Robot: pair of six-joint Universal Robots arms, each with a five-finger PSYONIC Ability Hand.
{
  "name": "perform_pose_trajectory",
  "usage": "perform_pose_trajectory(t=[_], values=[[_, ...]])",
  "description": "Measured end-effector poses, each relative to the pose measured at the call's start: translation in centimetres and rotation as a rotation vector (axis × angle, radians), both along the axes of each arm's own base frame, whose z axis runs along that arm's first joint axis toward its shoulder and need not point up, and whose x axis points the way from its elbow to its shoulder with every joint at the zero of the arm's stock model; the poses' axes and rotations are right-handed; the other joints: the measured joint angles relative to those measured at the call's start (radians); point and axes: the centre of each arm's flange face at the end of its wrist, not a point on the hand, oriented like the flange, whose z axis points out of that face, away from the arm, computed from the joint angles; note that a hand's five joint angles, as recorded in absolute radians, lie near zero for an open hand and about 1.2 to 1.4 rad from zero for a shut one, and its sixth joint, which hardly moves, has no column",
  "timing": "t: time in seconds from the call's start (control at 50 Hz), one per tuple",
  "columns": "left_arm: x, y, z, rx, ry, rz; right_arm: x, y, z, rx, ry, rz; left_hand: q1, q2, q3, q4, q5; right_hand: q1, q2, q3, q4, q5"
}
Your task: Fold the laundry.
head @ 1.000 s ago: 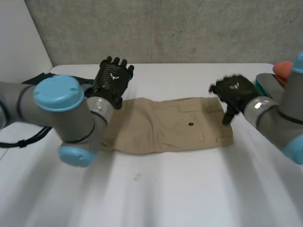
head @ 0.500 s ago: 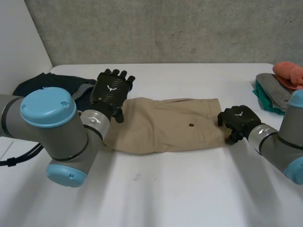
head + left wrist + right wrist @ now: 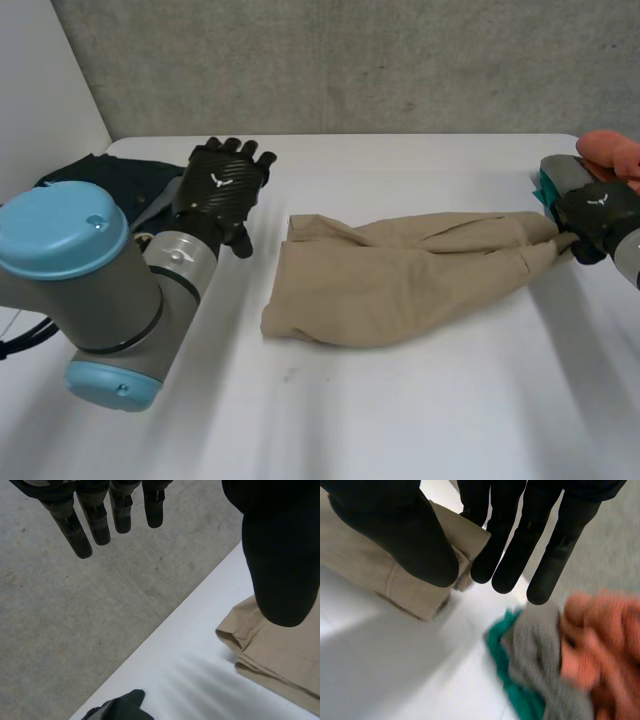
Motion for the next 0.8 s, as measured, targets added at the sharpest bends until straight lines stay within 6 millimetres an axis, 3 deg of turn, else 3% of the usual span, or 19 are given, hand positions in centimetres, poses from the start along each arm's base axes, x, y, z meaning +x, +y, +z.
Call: perform_pose_trajectory(t=[0.06, 0.12, 0.14, 0.16, 0.22, 0.3, 0.38, 0.4, 0.44, 0.48, 0.54, 0.64, 0.7, 0.74, 0.8], values=[[0.4, 0.0, 0.3, 0.002, 0.014, 0.009, 3.1, 0.8, 1.2, -0.067, 0.027, 0.108, 0.000, 0.000, 0.000, 0.000, 0.000, 0.010, 0.007, 0.002, 0.001, 0.004], [0.6, -0.1, 0.5, 0.006, 0.035, 0.015, 7.9, 2.5, 2.3, -0.155, 0.023, 0.270, 0.000, 0.000, 0.000, 0.000, 0.000, 0.010, 0.008, 0.002, 0.001, 0.005], [0.6, -0.1, 0.6, 0.007, 0.040, 0.016, 8.4, 2.8, 2.3, -0.164, 0.021, 0.288, 0.000, 0.000, 0.000, 0.000, 0.000, 0.010, 0.008, 0.002, 0.001, 0.005], [0.7, -0.1, 0.7, 0.009, 0.051, 0.017, 11.3, 4.3, 2.8, -0.218, 0.006, 0.401, 0.000, 0.000, 0.000, 0.000, 0.000, 0.010, 0.008, 0.002, 0.001, 0.005], [0.8, -0.1, 1.0, 0.012, 0.070, 0.020, 15.6, 7.2, 2.9, -0.287, -0.027, 0.584, 0.000, 0.000, 0.000, 0.000, 0.000, 0.010, 0.008, 0.002, 0.001, 0.005], [1.1, -0.3, 1.3, 0.011, 0.084, 0.032, 19.7, 10.5, 1.3, -0.297, -0.060, 0.783, 0.000, 0.000, 0.000, 0.000, 0.000, 0.010, 0.008, 0.002, 0.001, 0.006], [1.8, -0.8, 1.5, 0.006, 0.092, 0.057, 23.3, 13.8, -1.9, -0.236, -0.080, 0.950, 0.000, 0.000, 0.000, 0.000, 0.000, 0.010, -0.001, -0.010, -0.013, -0.006], [1.9, -1.0, 1.5, 0.005, 0.093, 0.061, 23.8, 14.2, -2.4, -0.223, -0.081, 0.967, 0.000, 0.000, 0.000, 0.000, 0.000, -0.035, -0.045, -0.057, -0.063, -0.052], [2.2, -1.3, 1.7, 0.001, 0.099, 0.072, 24.9, 14.8, -3.3, -0.202, -0.083, 0.983, 0.000, 0.000, 0.000, 0.000, 0.000, -0.401, -0.443, -0.424, -0.430, -0.423], [2.4, -1.6, 1.9, -0.004, 0.106, 0.079, 25.4, 14.8, -3.4, -0.196, -0.084, 0.963, 0.000, 0.000, 0.000, 0.000, 0.000, -0.702, -0.750, -0.743, -0.752, -0.759], [2.4, -2.1, 2.6, -0.021, 0.126, 0.084, 25.3, 13.9, -2.3, -0.189, -0.113, 0.868, 0.000, 0.000, 0.000, 0.000, 0.000, -0.869, -0.943, -0.952, -0.964, -0.953], [1.9, -2.7, 4.2, -0.054, 0.178, 0.075, 23.4, 11.7, 1.2, -0.139, -0.279, 0.662, 0.000, 0.000, 0.000, 0.000, 0.000, -0.869, -0.962, -0.978, -0.990, -0.964], [1.0, -2.9, 5.5, -0.069, 0.229, 0.053, 21.1, 10.4, 3.8, -0.076, -0.447, 0.538, 0.000, 0.000, 0.000, 0.000, 0.000, -0.869, -0.962, -0.978, -0.990, -0.965], [0.0, -2.8, 5.8, -0.053, 0.252, 0.026, 19.2, 9.3, 4.8, -0.021, -0.529, 0.459, 0.000, 0.000, 0.000, 0.000, 0.000, -0.869, -0.962, -0.978, -0.990, -0.965], [-1.7, -2.2, 5.1, 0.002, 0.252, -0.016, 17.0, 7.9, 4.7, 0.061, -0.571, 0.366, 0.000, 0.000, 0.000, 0.000, 0.000, -0.869, -0.962, -0.978, -0.990, -0.965]])
